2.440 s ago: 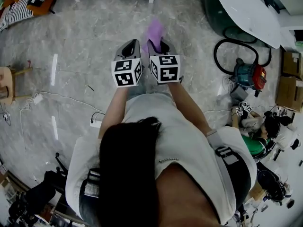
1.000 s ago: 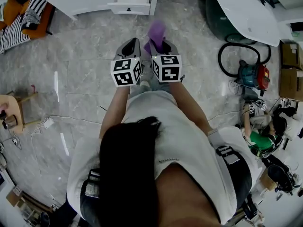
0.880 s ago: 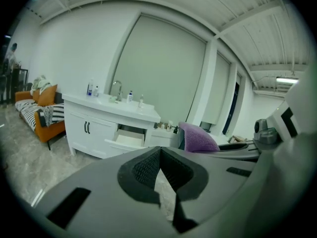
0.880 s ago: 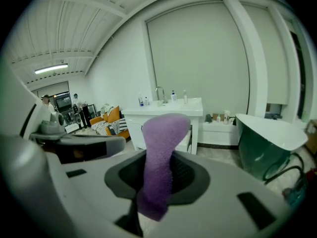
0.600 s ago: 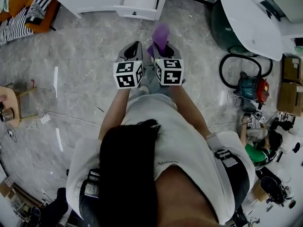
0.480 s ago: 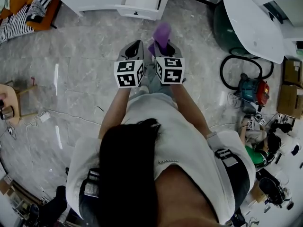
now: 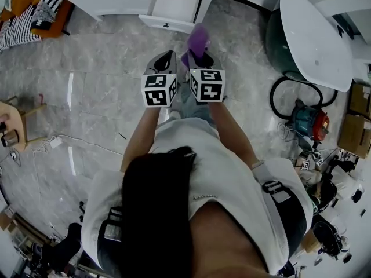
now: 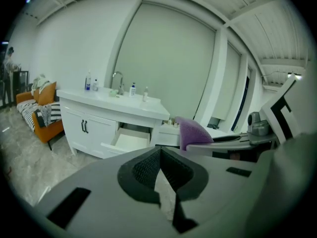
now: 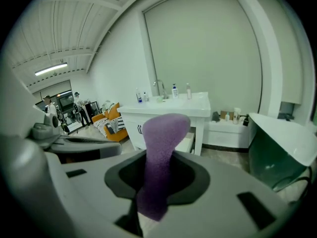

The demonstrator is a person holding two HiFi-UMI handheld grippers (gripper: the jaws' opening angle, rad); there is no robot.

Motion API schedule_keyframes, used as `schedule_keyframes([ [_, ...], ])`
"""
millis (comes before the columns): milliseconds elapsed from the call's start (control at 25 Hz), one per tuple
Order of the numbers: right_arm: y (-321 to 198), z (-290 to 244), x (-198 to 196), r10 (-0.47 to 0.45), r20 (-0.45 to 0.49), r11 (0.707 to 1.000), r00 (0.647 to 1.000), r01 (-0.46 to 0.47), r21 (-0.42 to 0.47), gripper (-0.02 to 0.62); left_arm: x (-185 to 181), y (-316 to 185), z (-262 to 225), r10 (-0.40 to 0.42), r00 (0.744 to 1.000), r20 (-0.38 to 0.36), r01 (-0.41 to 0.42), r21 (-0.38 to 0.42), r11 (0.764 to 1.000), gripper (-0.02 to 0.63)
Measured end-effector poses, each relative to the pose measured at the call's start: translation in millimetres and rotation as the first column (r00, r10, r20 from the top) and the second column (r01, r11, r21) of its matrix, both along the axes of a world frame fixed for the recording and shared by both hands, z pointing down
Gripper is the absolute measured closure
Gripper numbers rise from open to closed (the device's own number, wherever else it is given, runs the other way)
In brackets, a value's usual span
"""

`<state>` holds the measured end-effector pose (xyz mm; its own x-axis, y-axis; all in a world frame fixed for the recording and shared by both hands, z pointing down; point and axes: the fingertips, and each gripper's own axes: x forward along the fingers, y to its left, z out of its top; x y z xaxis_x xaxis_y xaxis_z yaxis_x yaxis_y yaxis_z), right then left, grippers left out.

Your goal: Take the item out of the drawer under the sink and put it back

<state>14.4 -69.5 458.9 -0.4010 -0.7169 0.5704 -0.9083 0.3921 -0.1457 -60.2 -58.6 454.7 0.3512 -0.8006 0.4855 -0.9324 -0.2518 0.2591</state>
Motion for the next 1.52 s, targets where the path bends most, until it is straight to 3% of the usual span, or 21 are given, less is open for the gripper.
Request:
schedule_keyframes([
  [520, -97.8, 12.5, 1.4, -0.115, 0.002, 0.991, 0.993, 0.115, -0.068, 0.486, 6.1, -100.6, 6.3, -0.089, 0.995, -0.043, 0.087, -0.056, 0.995, 0.603],
  [880, -150.0, 14.5, 1.0, -0.183, 0.017, 0.98, 0.983, 0.184, -0.077, 0.486, 17.9, -155.4, 2.6, -0.122, 0.992, -0.027, 0.121, -0.042, 0.992, 0.603],
  [1520, -196.3, 18.5, -13.1, -0.246, -0.002, 0.967, 0.969, 0.245, -0.07, 0.486, -4.8, -192.6, 17.1, -0.209, 0.978, -0.009, 0.208, -0.064, 0.976, 0.603],
])
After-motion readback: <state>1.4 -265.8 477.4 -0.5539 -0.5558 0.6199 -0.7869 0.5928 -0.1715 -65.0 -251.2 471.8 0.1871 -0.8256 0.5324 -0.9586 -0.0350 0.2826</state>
